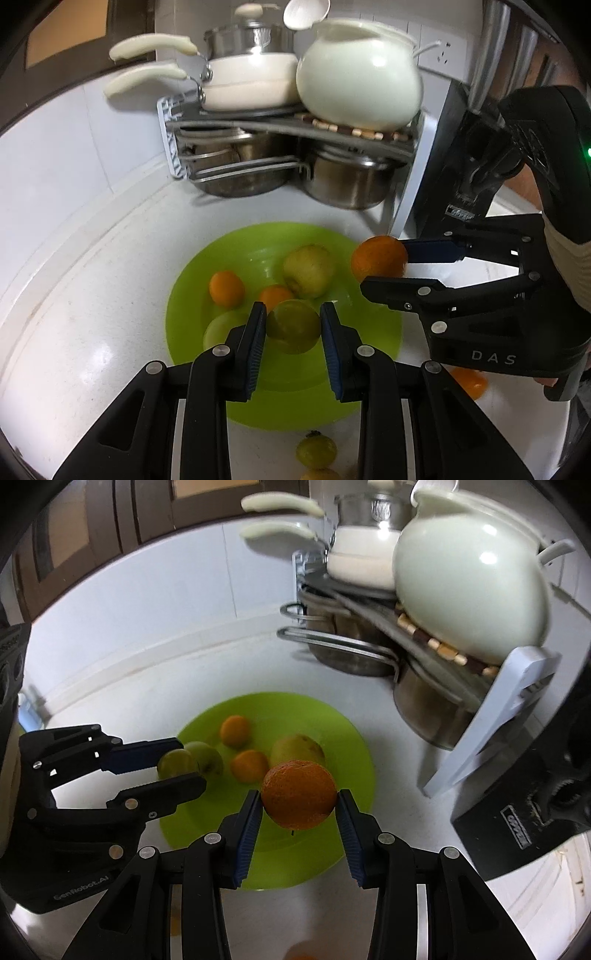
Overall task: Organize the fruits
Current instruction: 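Carry the green citrus and the orange over the green plate with both tools, then lower both fruits onto the plate and open both tools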
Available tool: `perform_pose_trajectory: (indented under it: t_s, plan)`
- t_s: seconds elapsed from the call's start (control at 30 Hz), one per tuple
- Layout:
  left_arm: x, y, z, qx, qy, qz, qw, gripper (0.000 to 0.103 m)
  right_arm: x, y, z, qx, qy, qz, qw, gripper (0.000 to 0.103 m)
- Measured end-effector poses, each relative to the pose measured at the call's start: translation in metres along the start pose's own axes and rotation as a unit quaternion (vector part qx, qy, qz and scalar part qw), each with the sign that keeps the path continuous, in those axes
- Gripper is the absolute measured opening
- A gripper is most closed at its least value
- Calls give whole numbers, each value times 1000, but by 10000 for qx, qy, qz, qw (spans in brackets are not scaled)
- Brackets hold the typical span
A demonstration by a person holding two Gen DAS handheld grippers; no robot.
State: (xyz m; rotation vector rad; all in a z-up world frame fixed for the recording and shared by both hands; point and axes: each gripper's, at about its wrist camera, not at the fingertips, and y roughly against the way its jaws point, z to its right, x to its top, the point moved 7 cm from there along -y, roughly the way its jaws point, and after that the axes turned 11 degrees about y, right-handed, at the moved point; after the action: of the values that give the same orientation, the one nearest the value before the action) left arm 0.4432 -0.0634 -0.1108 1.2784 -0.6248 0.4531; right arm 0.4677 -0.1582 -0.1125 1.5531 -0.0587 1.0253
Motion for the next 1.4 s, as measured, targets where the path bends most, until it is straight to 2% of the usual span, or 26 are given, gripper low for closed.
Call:
perform_pose_trajectory:
  t_s: [0.43,0.67,0.8,1.1,1.4]
  plan:
    - [-9,-31,-4,-37,-22,-346,9994,30,-10,-38,3,238,-38,-430,9988,42]
    - [-9,-34,-5,-47,-34,-365,9993,30,-12,-43,3,313,-113,-451,9984,42]
    - [-7,-29,-3,-52,-30,-298,9995,36,-12,-44,3,351,-116,-453,9983,42]
    - [-8,-8,-7,32,38,-159,9999,39,-8,-23,1,291,-129,-256,9992,43]
    - [-2,35,-2,30,110,260,9996,44,-8,26,-8,81,-224,128,9996,43]
